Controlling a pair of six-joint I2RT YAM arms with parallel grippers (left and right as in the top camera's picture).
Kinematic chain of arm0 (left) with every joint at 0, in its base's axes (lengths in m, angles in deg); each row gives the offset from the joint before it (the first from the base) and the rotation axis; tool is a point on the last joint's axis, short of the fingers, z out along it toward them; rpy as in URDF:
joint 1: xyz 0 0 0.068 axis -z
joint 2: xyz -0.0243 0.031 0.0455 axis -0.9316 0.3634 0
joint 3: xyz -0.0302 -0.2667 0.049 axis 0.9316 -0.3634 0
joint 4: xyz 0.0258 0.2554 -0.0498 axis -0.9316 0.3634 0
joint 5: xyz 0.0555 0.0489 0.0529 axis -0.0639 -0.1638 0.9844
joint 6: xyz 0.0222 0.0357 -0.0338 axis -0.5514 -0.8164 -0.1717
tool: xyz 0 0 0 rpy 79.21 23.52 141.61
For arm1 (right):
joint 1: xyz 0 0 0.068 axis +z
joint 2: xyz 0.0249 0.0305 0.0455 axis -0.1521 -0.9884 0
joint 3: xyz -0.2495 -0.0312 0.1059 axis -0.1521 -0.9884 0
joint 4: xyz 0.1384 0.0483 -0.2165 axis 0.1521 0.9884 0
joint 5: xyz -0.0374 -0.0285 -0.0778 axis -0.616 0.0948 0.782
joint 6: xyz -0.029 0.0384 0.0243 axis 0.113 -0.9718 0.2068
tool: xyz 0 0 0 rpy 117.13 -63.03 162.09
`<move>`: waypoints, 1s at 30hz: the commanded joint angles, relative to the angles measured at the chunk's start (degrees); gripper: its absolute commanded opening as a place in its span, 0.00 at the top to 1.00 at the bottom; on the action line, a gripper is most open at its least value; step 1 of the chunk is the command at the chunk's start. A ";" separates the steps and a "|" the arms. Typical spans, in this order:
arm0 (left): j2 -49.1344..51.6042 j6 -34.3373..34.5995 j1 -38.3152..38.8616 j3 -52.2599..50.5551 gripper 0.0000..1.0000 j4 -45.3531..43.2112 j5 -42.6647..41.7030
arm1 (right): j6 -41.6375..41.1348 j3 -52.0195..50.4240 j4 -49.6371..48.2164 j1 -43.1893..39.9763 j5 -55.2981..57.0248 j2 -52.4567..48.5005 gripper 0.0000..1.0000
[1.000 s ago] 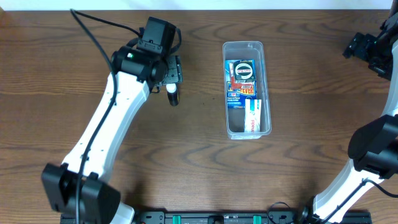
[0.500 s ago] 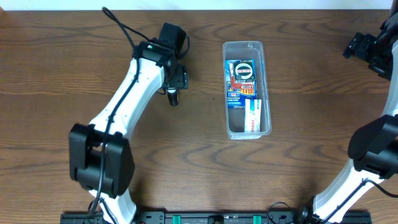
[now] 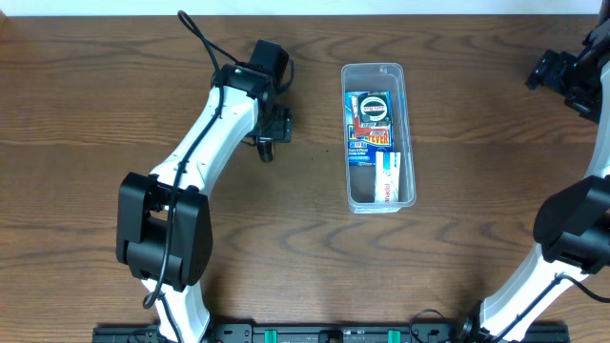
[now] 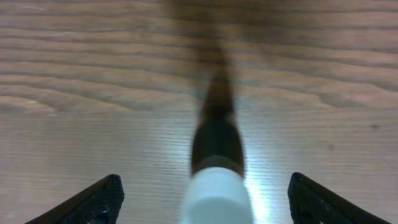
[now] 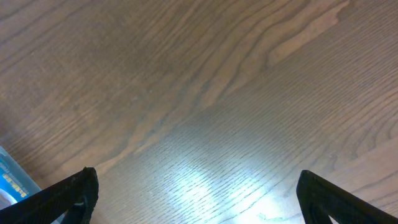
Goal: Pack container
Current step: 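Lower the left gripper over the dark bottle and grasp it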
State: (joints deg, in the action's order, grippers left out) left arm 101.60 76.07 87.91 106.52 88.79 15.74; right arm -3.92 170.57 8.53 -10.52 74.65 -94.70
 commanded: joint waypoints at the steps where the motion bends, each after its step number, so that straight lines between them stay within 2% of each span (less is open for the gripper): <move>1: 1.55 0.26 -0.85 -0.46 0.15 -0.28 -4.26 | 0.24 0.24 0.04 -0.17 0.02 -0.28 0.01; 17: 4.52 1.60 -3.34 -1.22 0.15 -1.14 -4.46 | 0.26 0.24 0.07 -0.17 0.02 -0.28 0.01; 22: 4.55 0.96 -3.34 -1.22 0.15 -2.51 -8.61 | 0.26 0.24 0.07 -0.17 0.02 -0.28 0.01; 30: 4.57 1.86 -3.34 -2.32 0.15 -2.62 -8.66 | 0.24 0.26 0.04 -0.17 0.02 -0.28 0.01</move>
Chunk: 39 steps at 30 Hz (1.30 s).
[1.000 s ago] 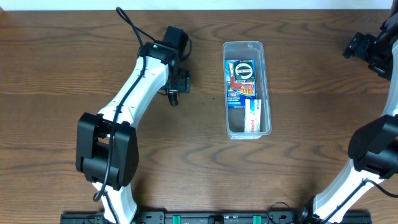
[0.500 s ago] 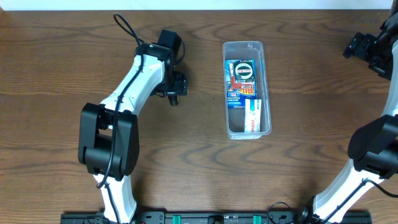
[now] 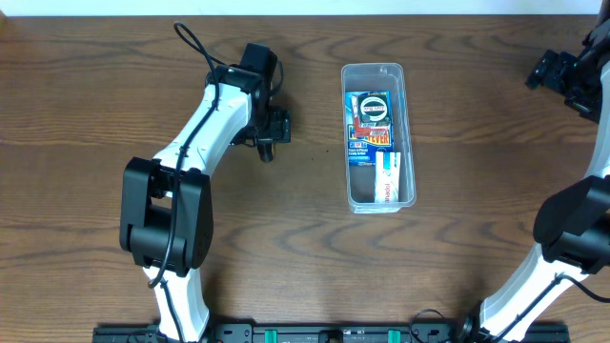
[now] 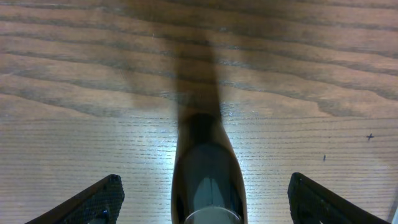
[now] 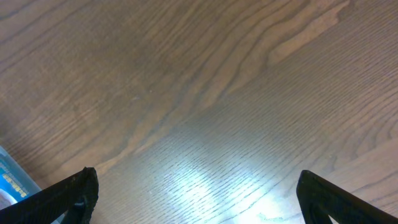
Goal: Pack container
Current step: 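Lower the left gripper over the dark bottle and grasp it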
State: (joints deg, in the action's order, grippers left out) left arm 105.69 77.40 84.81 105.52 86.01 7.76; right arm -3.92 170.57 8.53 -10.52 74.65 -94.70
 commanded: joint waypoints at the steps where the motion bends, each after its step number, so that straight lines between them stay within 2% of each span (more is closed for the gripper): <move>1: 0.50 0.52 -0.26 -1.44 0.15 0.15 -0.68 | 0.26 0.24 0.04 -0.17 0.02 -0.28 0.01; 23: 3.06 -0.02 -0.26 -1.60 0.16 -1.16 -0.57 | 0.26 0.24 0.04 -0.17 0.02 -0.28 0.01; 25: 3.06 -0.02 -0.26 -1.60 0.24 -1.16 -0.57 | 0.24 0.24 0.07 -0.17 0.02 -0.28 0.01; 28: 3.04 -0.02 -0.26 -1.60 0.29 -1.11 -0.57 | 0.24 0.24 0.04 -0.17 0.02 -0.28 0.01; 32: 2.99 0.00 -0.26 -1.60 0.47 -0.92 -0.57 | 0.24 0.26 0.07 -0.17 0.02 -0.28 0.01; 35: 2.93 0.00 -0.26 -1.57 0.57 -0.92 -0.57 | 0.24 0.24 0.04 -0.17 0.02 -0.28 0.01; 36: 2.86 0.00 -0.26 -1.57 0.64 -0.94 -0.57 | 0.24 0.24 0.07 -0.17 0.02 -0.28 0.01; 37: 2.78 0.00 -0.26 -1.53 0.67 -0.92 -0.57 | 0.24 0.24 0.04 -0.17 0.02 -0.28 0.01; 39: 2.64 0.00 -0.26 -1.29 0.67 -0.90 -0.57 | 0.26 0.24 0.07 -0.17 0.02 -0.28 0.01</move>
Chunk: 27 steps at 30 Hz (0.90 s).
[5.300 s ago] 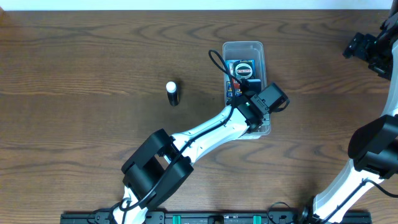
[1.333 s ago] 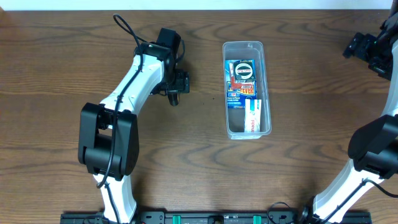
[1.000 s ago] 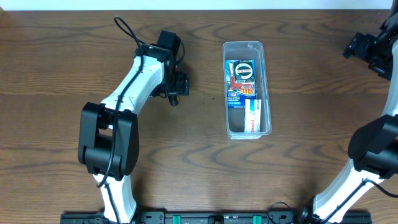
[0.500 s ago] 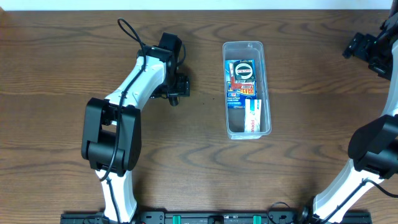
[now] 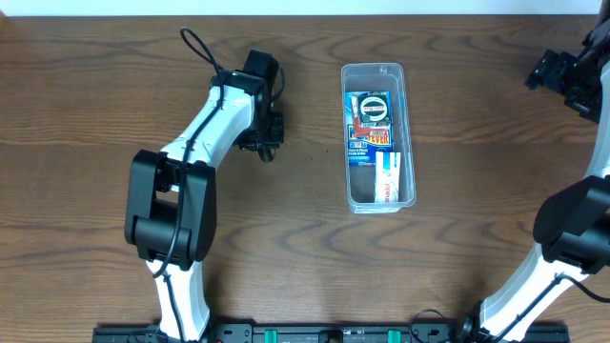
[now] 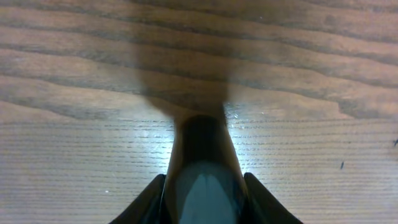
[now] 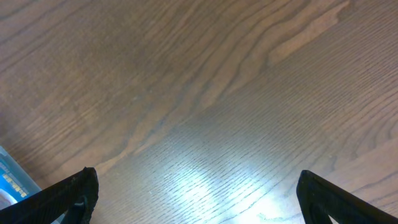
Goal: Pack container
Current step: 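Lower the left gripper over the dark bottle and grasp it, then carry the dark bottle with the left gripper over the container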
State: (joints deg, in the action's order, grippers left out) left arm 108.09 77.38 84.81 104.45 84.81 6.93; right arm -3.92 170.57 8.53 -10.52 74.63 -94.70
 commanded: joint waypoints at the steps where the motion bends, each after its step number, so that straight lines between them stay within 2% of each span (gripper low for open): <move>1: 0.13 0.02 -0.26 0.00 0.67 0.42 0.26 | 0.26 0.24 0.07 -0.17 0.04 -0.28 0.01; 9: -2.12 -0.15 -0.24 3.41 0.69 4.22 0.24 | 0.24 0.24 0.04 -0.17 0.04 -0.28 0.01; 17: -9.90 -0.11 1.55 8.76 0.69 10.29 -1.49 | 0.24 0.24 0.04 -0.17 0.04 -0.28 0.01; 27: -17.33 8.59 14.78 10.05 0.69 10.51 -2.75 | 0.24 0.24 0.04 -0.17 0.04 -0.28 0.01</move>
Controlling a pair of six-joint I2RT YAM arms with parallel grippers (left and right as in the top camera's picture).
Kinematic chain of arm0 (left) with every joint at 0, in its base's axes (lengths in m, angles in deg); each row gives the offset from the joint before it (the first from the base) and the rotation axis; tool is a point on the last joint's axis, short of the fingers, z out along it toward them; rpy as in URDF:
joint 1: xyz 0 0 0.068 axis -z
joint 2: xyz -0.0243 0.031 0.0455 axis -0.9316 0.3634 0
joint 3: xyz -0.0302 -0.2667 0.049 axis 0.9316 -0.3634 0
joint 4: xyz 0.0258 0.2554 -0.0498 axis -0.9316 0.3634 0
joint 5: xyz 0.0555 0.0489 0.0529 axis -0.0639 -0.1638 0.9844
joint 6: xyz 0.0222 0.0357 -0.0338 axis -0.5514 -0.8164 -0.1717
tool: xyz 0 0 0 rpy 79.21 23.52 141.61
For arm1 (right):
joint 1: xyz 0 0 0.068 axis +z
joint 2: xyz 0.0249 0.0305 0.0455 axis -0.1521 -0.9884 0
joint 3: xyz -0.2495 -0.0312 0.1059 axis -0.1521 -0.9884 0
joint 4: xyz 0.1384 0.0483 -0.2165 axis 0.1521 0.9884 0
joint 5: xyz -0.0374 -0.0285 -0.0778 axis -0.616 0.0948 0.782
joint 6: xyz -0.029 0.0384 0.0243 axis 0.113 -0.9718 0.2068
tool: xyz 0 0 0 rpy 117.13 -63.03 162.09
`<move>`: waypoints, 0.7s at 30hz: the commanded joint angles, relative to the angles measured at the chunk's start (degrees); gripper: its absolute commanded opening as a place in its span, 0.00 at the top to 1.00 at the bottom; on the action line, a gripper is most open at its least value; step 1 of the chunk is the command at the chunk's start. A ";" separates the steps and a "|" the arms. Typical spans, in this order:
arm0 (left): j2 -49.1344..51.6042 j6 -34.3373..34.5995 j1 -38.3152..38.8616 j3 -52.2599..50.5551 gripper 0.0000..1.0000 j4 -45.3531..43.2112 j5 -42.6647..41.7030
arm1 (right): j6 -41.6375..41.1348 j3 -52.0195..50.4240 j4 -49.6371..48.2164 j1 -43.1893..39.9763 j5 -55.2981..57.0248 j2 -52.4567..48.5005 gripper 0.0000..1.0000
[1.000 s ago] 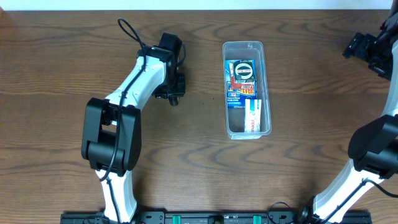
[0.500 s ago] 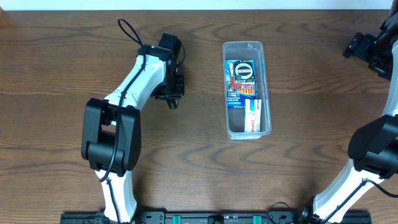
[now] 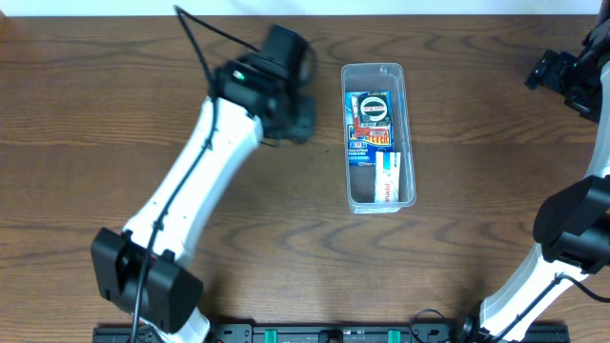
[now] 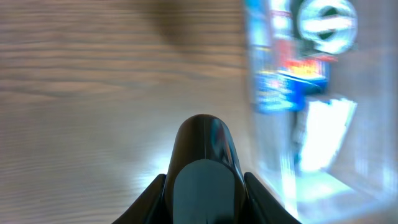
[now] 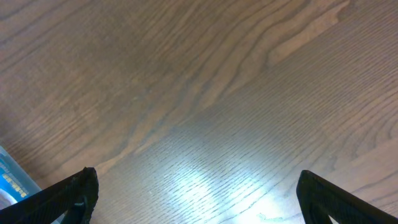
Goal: Pack container
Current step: 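Carry the dark bottle with the left gripper over the container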
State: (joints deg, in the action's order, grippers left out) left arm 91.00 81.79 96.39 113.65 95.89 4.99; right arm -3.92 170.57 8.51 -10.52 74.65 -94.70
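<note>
A clear plastic container [image 3: 374, 68] stands right of the table's middle, holding a blue printed packet [image 3: 369, 129] and a white tube [image 3: 387, 178]. My left gripper [image 3: 298, 122] hangs raised just left of the container. In the left wrist view the gripper [image 4: 203, 200] is shut on a dark rounded pen-like object [image 4: 203, 152], with the container [image 4: 298, 93] blurred to its right. The right gripper [image 3: 564, 74] is far off at the back right. Its wrist view shows it [image 5: 198, 199] open over bare wood.
A brown wooden table [image 3: 457, 267] lies all around the container. The white left arm [image 3: 195, 191] slants from the front left up to the container's side. The right arm's base [image 3: 567, 233] stands at the right edge.
My left gripper, shut on the dark object down on the table left of the container, has risen with it and moved right, close to the container's left wall. The right arm is unchanged.
The left gripper first stood open around a dark-tipped object on the table left of the container. It then sat lower over it, still open, then was shut on it. Now it holds the object raised beside the container. The right gripper stayed open at the back right.
</note>
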 commanded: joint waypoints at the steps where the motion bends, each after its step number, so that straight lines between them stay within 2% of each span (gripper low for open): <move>1: -0.22 5.22 4.50 0.85 0.69 -1.01 -0.81 | 0.24 0.24 0.07 -0.17 0.02 -0.28 0.01; 7: 0.66 10.49 11.47 0.83 0.69 -4.83 -0.50 | 0.26 0.24 0.09 -0.17 0.02 -0.28 0.01; 10: 0.94 13.16 13.86 0.83 0.69 -6.40 2.45 | 0.24 0.24 0.09 -0.17 0.02 -0.28 0.01; 21: 5.09 15.87 16.37 0.83 0.69 -9.18 5.22 | 0.26 0.26 0.07 -0.17 0.02 -0.28 0.01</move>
State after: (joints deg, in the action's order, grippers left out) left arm 93.71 95.85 112.87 113.65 87.28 8.57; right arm -3.92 170.57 8.51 -10.52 74.65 -94.70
